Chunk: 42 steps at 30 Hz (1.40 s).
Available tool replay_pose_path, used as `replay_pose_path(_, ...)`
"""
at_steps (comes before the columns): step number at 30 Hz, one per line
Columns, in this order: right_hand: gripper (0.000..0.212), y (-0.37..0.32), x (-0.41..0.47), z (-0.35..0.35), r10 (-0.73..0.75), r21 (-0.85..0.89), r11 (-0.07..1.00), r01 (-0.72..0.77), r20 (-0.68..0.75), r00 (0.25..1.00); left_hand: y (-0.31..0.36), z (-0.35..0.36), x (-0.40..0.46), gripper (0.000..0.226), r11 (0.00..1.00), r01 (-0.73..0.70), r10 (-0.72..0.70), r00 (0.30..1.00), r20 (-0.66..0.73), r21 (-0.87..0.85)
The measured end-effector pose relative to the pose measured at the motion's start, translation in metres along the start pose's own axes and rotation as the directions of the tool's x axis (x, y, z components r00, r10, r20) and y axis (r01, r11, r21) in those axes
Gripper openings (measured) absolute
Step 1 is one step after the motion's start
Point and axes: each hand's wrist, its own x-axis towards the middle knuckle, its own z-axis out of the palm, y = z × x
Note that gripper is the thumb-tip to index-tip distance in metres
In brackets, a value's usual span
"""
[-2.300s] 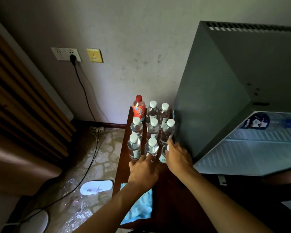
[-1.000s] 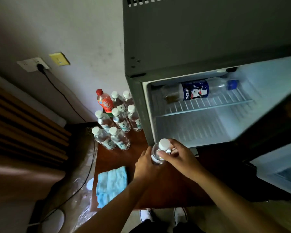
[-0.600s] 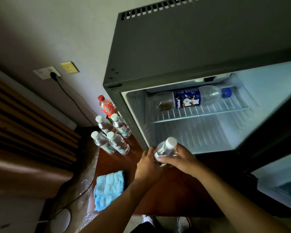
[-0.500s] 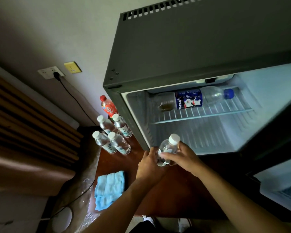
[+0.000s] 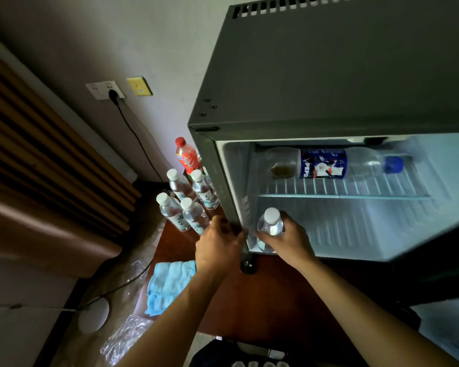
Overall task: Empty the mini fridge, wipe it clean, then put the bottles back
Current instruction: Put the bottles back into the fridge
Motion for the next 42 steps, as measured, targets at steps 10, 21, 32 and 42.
replay_pose_path(10,0.072,-0.004,0.028,0.008,-0.029,-0.384,0.921,0.058,0.080,0.996,0.014,0.004,0.005,0.049,0.990,-0.087,0.079,0.994,-0.078,-0.109)
replay_pose_path(21,0.075,-0.010,0.067,0.004,0.144,-0.413,0.905,-0.103,0.070,0.987,0.012,0.012,0.007,0.051,0.976,-0.040,0.031,0.999,-0.045,-0.214)
replay_pose_path(32,0.051,-0.016,0.097,0.002,0.246,-0.317,0.930,-0.187,0.156,0.957,0.008,0.016,0.010,0.057,0.969,-0.042,0.027,0.997,-0.066,-0.244)
replay_pose_path(42,0.048,-0.020,0.100,0.001,0.161,-0.180,0.973,-0.147,0.068,0.985,0.007,0.016,0.009,0.060,0.961,-0.044,0.037,0.999,-0.034,-0.274)
